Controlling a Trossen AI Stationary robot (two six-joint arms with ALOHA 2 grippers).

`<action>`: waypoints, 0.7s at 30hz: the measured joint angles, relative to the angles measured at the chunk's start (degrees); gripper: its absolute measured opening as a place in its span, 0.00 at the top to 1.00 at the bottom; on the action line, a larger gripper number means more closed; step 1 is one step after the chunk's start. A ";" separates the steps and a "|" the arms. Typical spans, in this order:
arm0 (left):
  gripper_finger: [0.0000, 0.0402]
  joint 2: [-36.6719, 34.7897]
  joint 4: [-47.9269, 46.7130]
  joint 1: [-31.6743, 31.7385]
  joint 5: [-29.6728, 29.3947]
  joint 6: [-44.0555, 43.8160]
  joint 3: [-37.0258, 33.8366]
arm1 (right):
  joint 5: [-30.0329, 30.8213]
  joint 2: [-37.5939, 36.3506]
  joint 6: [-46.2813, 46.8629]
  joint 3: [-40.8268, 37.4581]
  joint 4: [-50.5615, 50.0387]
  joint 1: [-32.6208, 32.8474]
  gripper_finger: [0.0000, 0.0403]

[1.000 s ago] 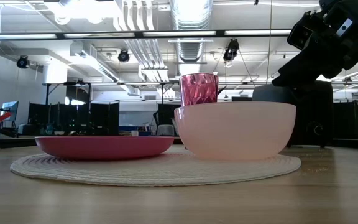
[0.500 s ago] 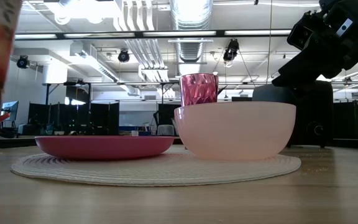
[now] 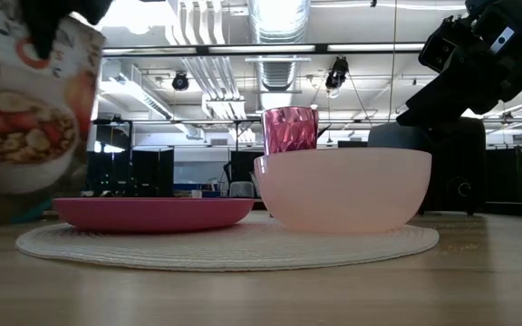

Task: Arrange a breakfast setting
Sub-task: Pour the cereal from the orange cereal box into the orange bowl on the white mat

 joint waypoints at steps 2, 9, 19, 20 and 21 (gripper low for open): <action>1.00 1.09 0.16 3.65 -1.07 5.50 1.36 | -0.02 0.00 0.00 0.00 0.00 -0.01 0.68; 1.00 6.25 0.32 13.30 -3.77 24.76 7.16 | -0.02 0.00 0.00 0.00 0.00 -0.02 0.68; 1.00 15.86 0.49 21.14 -8.45 39.57 17.05 | -0.02 0.00 0.00 0.00 0.00 -0.01 0.68; 1.00 16.81 0.51 21.35 -8.97 40.59 18.20 | 0.00 0.00 0.00 0.00 0.00 0.00 0.68; 1.00 17.78 0.47 21.51 -9.40 41.47 19.34 | -0.01 0.00 0.00 0.00 0.00 -0.02 0.68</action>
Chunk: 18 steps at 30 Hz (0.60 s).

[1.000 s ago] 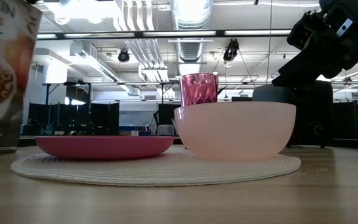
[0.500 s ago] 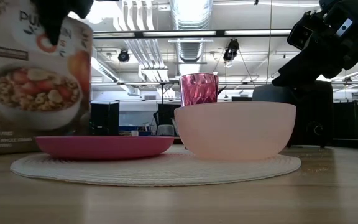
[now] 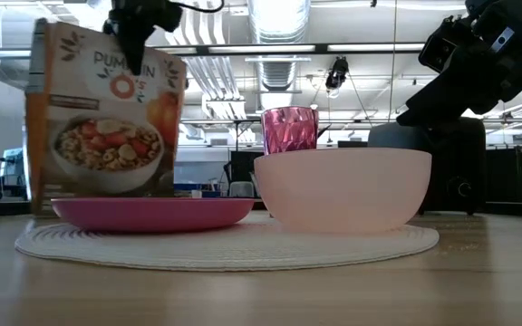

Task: Arrange a breakfast setting
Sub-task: Pour the cereal from the orange cereal box into the orange bowl on the white mat

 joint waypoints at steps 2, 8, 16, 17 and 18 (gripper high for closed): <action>1.00 1.73 -0.08 0.15 -0.31 1.53 2.23 | -0.01 0.00 0.00 0.00 0.00 0.02 0.68; 1.00 4.19 -0.10 0.40 -0.33 4.90 6.41 | -0.01 0.00 0.00 0.00 0.00 0.02 0.68; 1.00 4.33 0.67 0.40 -0.31 6.70 6.89 | -0.01 0.00 0.00 0.00 0.00 0.02 0.68; 1.00 4.34 0.67 0.40 -0.31 6.79 6.89 | 0.00 0.00 0.00 0.00 0.00 -0.01 0.68; 1.00 4.34 0.68 0.40 -0.31 6.80 6.89 | 0.00 0.00 0.00 0.00 0.00 0.02 0.68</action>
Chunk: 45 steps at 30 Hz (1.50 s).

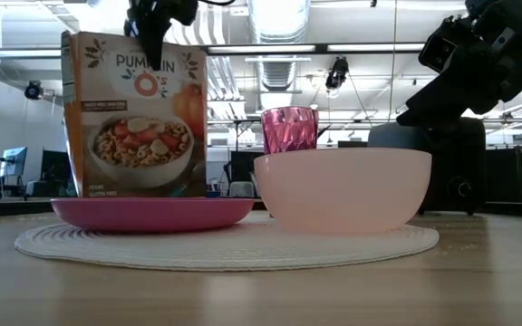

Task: Arrange a breakfast setting
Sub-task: Pour the cereal from the orange cereal box into the orange bowl on the white mat

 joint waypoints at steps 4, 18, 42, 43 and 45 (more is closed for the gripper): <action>1.00 0.00 0.15 0.00 -0.02 0.02 0.00 | 0.00 0.00 0.00 0.00 0.00 0.00 0.68; 0.82 -0.24 3.01 -0.92 1.13 3.45 0.74 | -0.01 0.00 0.00 0.00 0.00 -0.01 0.68; 0.75 -17.94 -0.85 -25.62 -15.04 -35.30 -2.44 | 0.00 0.00 0.00 0.00 -0.02 -0.01 0.68; 0.75 -19.18 -0.88 -26.59 -15.34 -37.25 -4.47 | 0.00 0.00 0.00 0.00 -0.02 0.00 0.68; 0.75 -21.29 -0.86 -28.20 -15.58 -40.73 -8.44 | 0.00 0.00 0.00 0.00 -0.02 -0.02 0.68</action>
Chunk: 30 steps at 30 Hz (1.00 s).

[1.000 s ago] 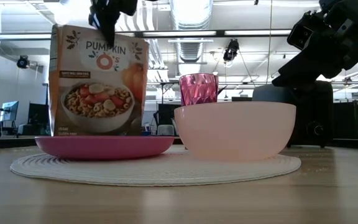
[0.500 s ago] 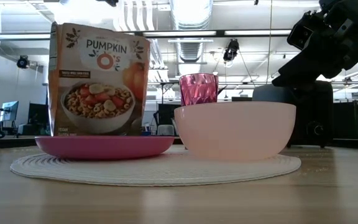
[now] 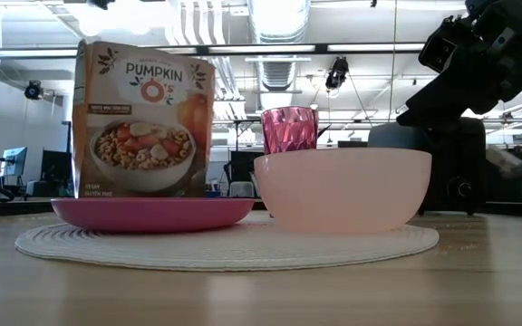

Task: Arrange a breakfast setting
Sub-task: Pour the cereal from the orange cereal box into the orange bowl on the white mat

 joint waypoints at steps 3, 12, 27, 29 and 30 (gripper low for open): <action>0.75 -2.45 0.02 -1.73 0.05 -5.06 -5.22 | 0.00 0.00 0.00 0.00 0.00 0.00 0.68; 0.75 -5.64 0.04 -2.40 4.59 -10.25 -15.33 | 0.00 0.00 0.00 0.00 0.00 0.02 0.68; 0.66 -8.53 0.04 -2.40 7.92 -19.83 -28.89 | 0.00 0.00 0.00 0.02 0.00 0.02 0.68; 0.61 -9.46 0.02 -2.40 6.59 -20.12 -29.78 | 0.02 0.00 0.00 0.01 0.00 0.01 0.68; 0.57 -9.84 0.06 -2.40 5.59 -20.16 -30.17 | 0.01 0.00 0.00 0.01 0.00 0.02 0.68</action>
